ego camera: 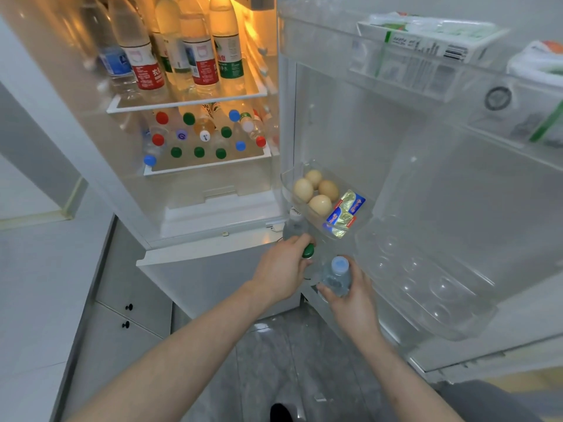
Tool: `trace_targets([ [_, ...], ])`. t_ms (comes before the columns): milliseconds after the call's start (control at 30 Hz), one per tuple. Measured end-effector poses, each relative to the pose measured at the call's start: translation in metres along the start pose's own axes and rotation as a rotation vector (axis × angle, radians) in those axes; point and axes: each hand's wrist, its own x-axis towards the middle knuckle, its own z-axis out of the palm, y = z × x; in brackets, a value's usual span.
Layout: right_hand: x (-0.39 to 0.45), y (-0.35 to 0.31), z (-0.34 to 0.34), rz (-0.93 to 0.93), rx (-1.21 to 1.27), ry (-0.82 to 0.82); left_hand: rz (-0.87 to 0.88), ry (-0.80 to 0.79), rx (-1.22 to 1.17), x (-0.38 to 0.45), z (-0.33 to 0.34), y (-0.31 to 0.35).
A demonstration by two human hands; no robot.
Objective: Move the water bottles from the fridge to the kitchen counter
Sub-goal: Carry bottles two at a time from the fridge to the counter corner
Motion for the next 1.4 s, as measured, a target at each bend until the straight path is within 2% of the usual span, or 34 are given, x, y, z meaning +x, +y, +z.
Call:
trace_targets([
  [100,-0.006,-0.001,-0.003,-0.038,0.026,0.003,-0.003,0.036,0.021,-0.009,-0.003,0.005],
  [267,-0.024,-0.005,-0.008,-0.258,0.009,0.051,0.049,0.178,0.024,-0.035,-0.012,0.017],
  [533,-0.074,-0.057,-0.01,-0.459,0.115,0.11,0.041,0.436,-0.187,-0.117,-0.051,0.005],
  [633,-0.086,-0.086,-0.005,-0.512,0.188,0.111,-0.041,0.464,-0.263,-0.154,-0.072,-0.003],
  [767,-0.108,-0.114,0.015,-0.498,0.276,0.045,-0.165,0.5,-0.244,-0.22,-0.093,-0.024],
  [1200,-0.204,-0.191,0.143,-0.523,0.384,-0.568,-0.694,0.68,-0.15,-0.434,-0.143,-0.056],
  [1400,-0.219,-0.235,0.199,-0.62,0.41,-0.864,-0.964,0.899,-0.108,-0.491,-0.154,-0.055],
])
